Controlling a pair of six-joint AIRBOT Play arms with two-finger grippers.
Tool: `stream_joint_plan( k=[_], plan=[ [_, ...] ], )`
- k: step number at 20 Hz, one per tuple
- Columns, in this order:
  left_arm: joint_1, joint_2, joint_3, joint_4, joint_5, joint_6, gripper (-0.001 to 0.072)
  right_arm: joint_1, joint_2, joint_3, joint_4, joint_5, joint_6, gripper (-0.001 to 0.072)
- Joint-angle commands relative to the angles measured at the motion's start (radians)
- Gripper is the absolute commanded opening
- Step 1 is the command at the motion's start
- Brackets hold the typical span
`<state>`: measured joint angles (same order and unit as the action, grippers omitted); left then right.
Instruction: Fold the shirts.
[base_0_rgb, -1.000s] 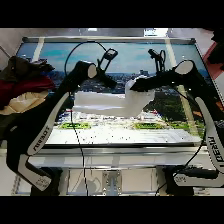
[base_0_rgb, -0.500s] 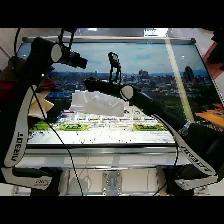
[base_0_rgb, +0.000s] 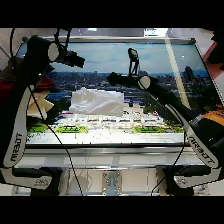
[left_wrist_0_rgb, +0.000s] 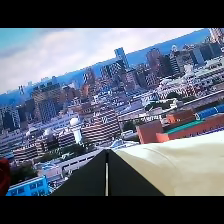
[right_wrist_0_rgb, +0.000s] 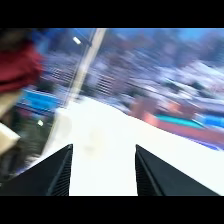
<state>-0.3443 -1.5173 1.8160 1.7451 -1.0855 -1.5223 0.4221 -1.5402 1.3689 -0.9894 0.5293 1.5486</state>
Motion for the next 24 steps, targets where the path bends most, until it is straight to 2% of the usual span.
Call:
stream_joint_plan(
  k=[1, 2, 4, 7, 8, 9, 10, 13, 16, 20, 21, 24],
  plan=[
    [0.001, -0.004, 0.0, 0.0, 0.057, -0.005, 0.001, -0.186, 0.0, -0.1, -0.013, 0.205, 0.071, 0.0448],
    [0.001, -0.006, 0.0, 0.0, 0.076, -0.015, 0.001, -0.214, -0.008, -0.14, 0.025, 0.208, 0.069, 0.0448],
    [0.001, -0.006, 0.0, -0.001, 0.093, -0.039, 0.0012, -0.24, -0.044, -0.214, 0.157, 0.204, -0.005, 0.0467],
    [0.001, -0.006, 0.0, -0.001, 0.093, -0.042, 0.0022, -0.224, -0.142, -0.266, 0.473, 0.202, -0.244, 0.0489],
    [0.001, -0.006, 0.0, 0.0, 0.093, -0.041, 0.0054, -0.216, -0.17, -0.266, 0.543, 0.204, -0.302, 0.0535],
    [0.001, -0.006, 0.0, 0.0, 0.092, -0.041, 0.0241, -0.215, -0.191, -0.266, 0.6, 0.2, -0.343, 0.0545],
    [0.001, -0.006, 0.0, 0.002, 0.09, -0.041, 0.0394, -0.215, -0.202, -0.266, 0.636, 0.195, -0.371, 0.0545],
    [0.001, -0.006, 0.0, 0.001, 0.089, -0.042, 0.0411, -0.215, -0.209, -0.264, 0.707, 0.185, -0.429, 0.0545],
    [0.001, -0.006, 0.0, 0.001, 0.09, -0.042, 0.0411, -0.214, -0.225, -0.264, 0.846, 0.221, -0.522, 0.054],
    [0.001, -0.006, 0.0, 0.001, 0.086, -0.042, 0.0411, -0.179, -0.274, -0.264, 0.939, 0.253, -0.548, 0.0537],
    [0.001, -0.006, 0.0, 0.002, 0.082, -0.042, 0.0411, -0.165, -0.288, -0.264, 0.961, 0.262, -0.56, 0.0507],
    [0.001, -0.006, 0.0, 0.003, 0.063, -0.041, 0.0411, -0.137, -0.297, -0.259, 1.02, 0.273, -0.617, 0.0088]
  ],
)
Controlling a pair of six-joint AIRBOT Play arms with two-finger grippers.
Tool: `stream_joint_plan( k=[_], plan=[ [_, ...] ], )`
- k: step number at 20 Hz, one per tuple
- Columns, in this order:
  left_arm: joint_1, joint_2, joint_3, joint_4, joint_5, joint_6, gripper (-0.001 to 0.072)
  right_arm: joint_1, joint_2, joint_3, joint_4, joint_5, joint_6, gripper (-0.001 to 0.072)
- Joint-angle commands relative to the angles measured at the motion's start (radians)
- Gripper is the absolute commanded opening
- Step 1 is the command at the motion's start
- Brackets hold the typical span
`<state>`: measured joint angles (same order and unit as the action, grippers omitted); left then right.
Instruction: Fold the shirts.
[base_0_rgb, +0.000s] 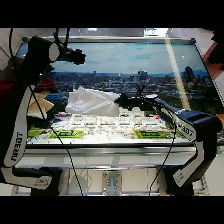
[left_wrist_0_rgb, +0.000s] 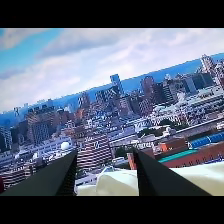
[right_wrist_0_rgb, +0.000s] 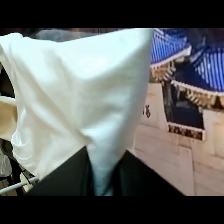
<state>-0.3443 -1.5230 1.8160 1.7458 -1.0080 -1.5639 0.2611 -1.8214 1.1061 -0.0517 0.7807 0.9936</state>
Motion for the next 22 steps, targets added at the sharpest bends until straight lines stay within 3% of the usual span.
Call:
stream_joint_plan(
  k=[1, 3, 5, 7, 11, 13, 17, 22],
  plan=[
    [0.002, 0.0, 0.0, 0.003, -0.02, 0.001, 0.0411, 0.02, -0.015, 0.016, 0.094, 0.051, -0.096, 0.0034],
    [0.002, 0.0, 0.0, 0.007, -0.023, 0.001, 0.041, -0.011, 0.003, 0.059, 0.087, 0.119, -0.139, 0.0033],
    [0.002, 0.0, 0.0, 0.008, -0.023, 0.0, 0.041, -0.074, 0.056, 0.1, -0.016, 0.121, -0.116, 0.0031],
    [0.002, 0.0, 0.0, 0.008, -0.026, 0.0, 0.041, -0.179, 0.139, 0.133, -0.279, 0.127, 0.041, 0.0031],
    [0.002, 0.0, 0.0, 0.008, -0.036, 0.0, 0.041, -0.463, 0.384, 0.136, -0.987, 0.251, 0.448, 0.0032],
    [0.002, -0.002, 0.0, 0.006, -0.032, 0.0, 0.041, -0.606, 0.505, 0.136, -1.254, 0.349, 0.555, 0.0032],
    [0.002, -0.016, 0.0, -0.005, -0.029, -0.021, 0.041, -0.88, 0.666, 0.122, -1.566, 0.522, 0.584, 0.0032],
    [0.002, -0.017, 0.0, -0.031, -0.029, -0.027, 0.041, -1.213, 0.728, -0.031, -1.682, 0.601, 0.575, 0.0034]
  ],
)
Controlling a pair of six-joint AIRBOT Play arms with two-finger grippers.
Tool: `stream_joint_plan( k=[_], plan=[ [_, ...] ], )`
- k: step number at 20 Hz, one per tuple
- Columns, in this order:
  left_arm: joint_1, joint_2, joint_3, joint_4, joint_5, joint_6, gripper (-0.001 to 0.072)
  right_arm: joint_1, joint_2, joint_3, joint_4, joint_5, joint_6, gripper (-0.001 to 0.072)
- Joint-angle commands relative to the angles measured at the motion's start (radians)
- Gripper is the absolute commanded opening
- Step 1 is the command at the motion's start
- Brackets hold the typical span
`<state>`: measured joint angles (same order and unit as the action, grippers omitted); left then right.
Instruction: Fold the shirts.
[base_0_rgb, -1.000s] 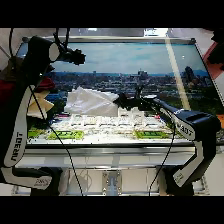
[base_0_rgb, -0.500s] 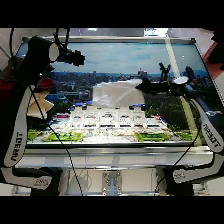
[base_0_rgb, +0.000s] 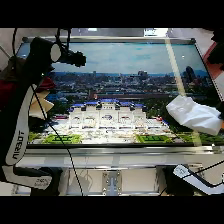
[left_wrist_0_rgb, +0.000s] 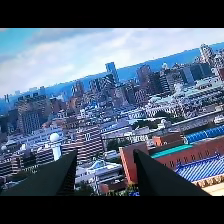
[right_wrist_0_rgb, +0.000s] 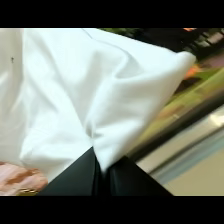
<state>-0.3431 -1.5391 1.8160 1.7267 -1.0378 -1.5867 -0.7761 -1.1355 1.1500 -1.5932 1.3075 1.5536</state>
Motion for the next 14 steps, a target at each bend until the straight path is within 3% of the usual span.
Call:
stream_joint_plan(
  k=[1, 2, 3, 4, 6, 8, 10, 12, 14],
  plan=[
    [0.0, -0.001, 0.0, -0.012, 0.0, -0.004, 0.041, -0.224, 0.042, -0.118, -0.145, 0.08, -0.01, 0.0057],
    [0.0, -0.001, 0.0, -0.019, 0.0, -0.004, 0.041, -0.261, 0.042, -0.155, -0.151, 0.084, -0.019, 0.0189],
    [0.0, -0.001, 0.0, -0.026, -0.001, -0.003, 0.041, -0.291, 0.042, -0.183, -0.156, 0.089, -0.019, 0.0377],
    [0.0, -0.001, 0.0, -0.029, -0.002, -0.003, 0.041, -0.31, 0.042, -0.19, -0.159, 0.095, -0.018, 0.045],
    [0.0, -0.001, 0.0, -0.029, -0.007, -0.003, 0.041, -0.32, 0.056, -0.172, -0.131, 0.09, -0.018, 0.0449],
    [0.0, -0.001, 0.0, -0.028, -0.005, -0.003, 0.041, -0.312, 0.092, -0.135, 0.066, 0.026, -0.064, 0.0447],
    [0.0, -0.001, 0.0, -0.028, 0.005, -0.004, 0.041, -0.282, 0.139, -0.124, 0.554, -0.076, -0.204, 0.0447],
    [0.0, -0.001, 0.0, -0.024, 0.007, -0.003, 0.041, -0.176, 0.151, -0.135, 1.019, -0.134, -0.447, 0.0446],
    [0.0, -0.001, 0.0, 0.019, -0.014, -0.003, 0.041, 0.018, 0.151, -0.161, 1.218, -0.21, -0.61, 0.0446]
  ],
)
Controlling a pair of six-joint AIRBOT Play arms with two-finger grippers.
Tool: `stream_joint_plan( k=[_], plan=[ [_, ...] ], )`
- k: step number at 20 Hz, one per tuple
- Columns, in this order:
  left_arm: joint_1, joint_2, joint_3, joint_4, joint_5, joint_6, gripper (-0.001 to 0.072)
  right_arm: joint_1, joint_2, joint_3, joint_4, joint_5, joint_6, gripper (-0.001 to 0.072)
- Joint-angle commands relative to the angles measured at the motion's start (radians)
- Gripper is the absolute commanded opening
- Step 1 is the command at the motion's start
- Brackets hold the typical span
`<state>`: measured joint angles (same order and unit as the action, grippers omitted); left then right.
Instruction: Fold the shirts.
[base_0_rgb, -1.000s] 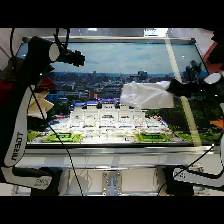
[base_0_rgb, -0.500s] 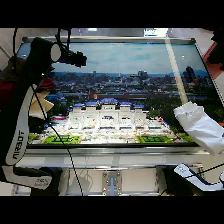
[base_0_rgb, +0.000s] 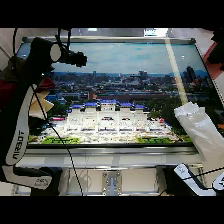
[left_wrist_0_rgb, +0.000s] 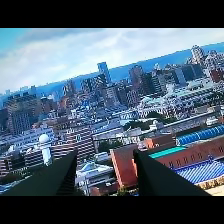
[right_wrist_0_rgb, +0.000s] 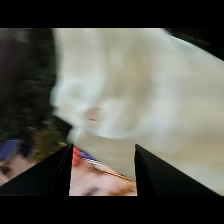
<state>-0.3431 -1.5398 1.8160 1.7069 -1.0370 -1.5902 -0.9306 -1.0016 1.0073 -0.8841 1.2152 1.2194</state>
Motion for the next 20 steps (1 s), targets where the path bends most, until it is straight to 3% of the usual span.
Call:
stream_joint_plan(
  k=[1, 4, 6, 8, 11, 13, 16, 20],
  plan=[
    [0.0, 0.0, 0.0, 0.09, -0.039, 0.0, 0.041, 0.293, 0.017, -0.034, 0.501, -0.188, -0.294, 0.0446],
    [0.004, 0.01, 0.005, 0.379, -0.164, -0.011, 0.041, 0.704, 0.011, -0.1, 0.367, -0.535, -0.291, 0.0446],
    [0.028, 0.025, 0.005, 0.573, -0.235, -0.052, 0.041, 0.908, -0.013, -0.124, 0.329, -0.759, -0.22, 0.0447],
    [0.09, 0.04, 0.005, 0.603, -0.288, -0.153, 0.041, 1.025, -0.055, -0.124, 0.33, -0.859, -0.206, 0.0447],
    [0.193, 0.037, 0.004, 0.526, -0.388, -0.317, 0.041, 1.126, -0.113, -0.124, 0.32, -0.834, -0.174, 0.0446],
    [0.227, 0.037, 0.004, 0.507, -0.493, -0.375, 0.041, 1.177, -0.135, -0.124, 0.274, -0.831, -0.175, 0.0446],
    [0.237, 0.037, 0.004, 0.511, -0.631, -0.381, 0.041, 1.207, -0.147, -0.124, 0.247, -0.822, -0.174, 0.0446],
    [0.237, 0.037, 0.004, 0.511, -0.636, -0.381, 0.041, 1.209, -0.148, -0.124, 0.246, -0.725, -0.171, 0.0446]
  ],
)
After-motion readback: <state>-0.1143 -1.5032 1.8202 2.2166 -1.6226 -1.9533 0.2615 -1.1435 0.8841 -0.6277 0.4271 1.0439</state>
